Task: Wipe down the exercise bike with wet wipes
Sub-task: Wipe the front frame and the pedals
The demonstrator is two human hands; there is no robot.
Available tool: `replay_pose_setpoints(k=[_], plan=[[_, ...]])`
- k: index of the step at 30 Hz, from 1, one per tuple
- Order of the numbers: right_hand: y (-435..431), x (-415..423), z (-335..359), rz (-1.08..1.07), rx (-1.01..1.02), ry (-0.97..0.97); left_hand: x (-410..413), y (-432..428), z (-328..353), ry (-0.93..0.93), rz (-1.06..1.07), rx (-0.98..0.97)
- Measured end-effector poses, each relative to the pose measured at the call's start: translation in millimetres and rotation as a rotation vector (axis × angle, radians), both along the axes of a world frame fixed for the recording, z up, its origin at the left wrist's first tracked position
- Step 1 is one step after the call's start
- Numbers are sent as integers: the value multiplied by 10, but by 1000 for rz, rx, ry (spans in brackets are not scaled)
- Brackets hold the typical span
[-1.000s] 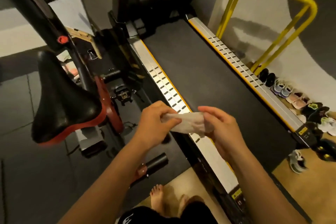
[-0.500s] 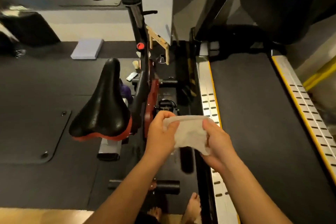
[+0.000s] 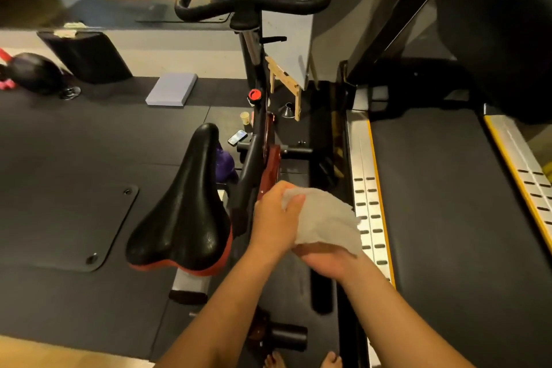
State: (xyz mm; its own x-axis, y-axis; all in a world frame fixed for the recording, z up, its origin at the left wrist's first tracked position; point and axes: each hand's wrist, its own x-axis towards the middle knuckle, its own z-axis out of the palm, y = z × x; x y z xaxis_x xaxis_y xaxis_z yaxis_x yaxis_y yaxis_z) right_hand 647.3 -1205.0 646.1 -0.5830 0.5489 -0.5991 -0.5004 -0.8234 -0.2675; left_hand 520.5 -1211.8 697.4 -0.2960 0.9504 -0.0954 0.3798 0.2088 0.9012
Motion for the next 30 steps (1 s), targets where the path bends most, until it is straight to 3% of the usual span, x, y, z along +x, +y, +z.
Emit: replay_pose_setpoints(k=[2, 4, 7, 10, 14, 19, 24, 27, 30], plan=[[130, -67, 133, 2, -68, 191, -79, 87, -85, 130, 31, 50], [334, -101, 258, 71, -131, 85, -96, 169, -136, 215, 4, 73], [560, -95, 293, -10, -20, 60, -143, 340, -206, 448, 17, 69], [931, -210, 282, 66, 9, -38, -182, 582, -335, 647, 125, -19], [1535, -440, -17, 234, -43, -132, -206, 1068, -603, 608, 92, -240], [2436, -719, -530, 288, -208, -187, -384, 1917, -1206, 451, 375, -283], [3214, -809, -1129, 91, -273, -168, -557, 2946, -1696, 477, 338, -229], [3648, -795, -1488, -99, -288, -213, -764, 3401, -2082, 632, 257, -203], [3993, -809, -1889, -251, -231, -236, -1079, 3746, -2334, 760, 328, -215]])
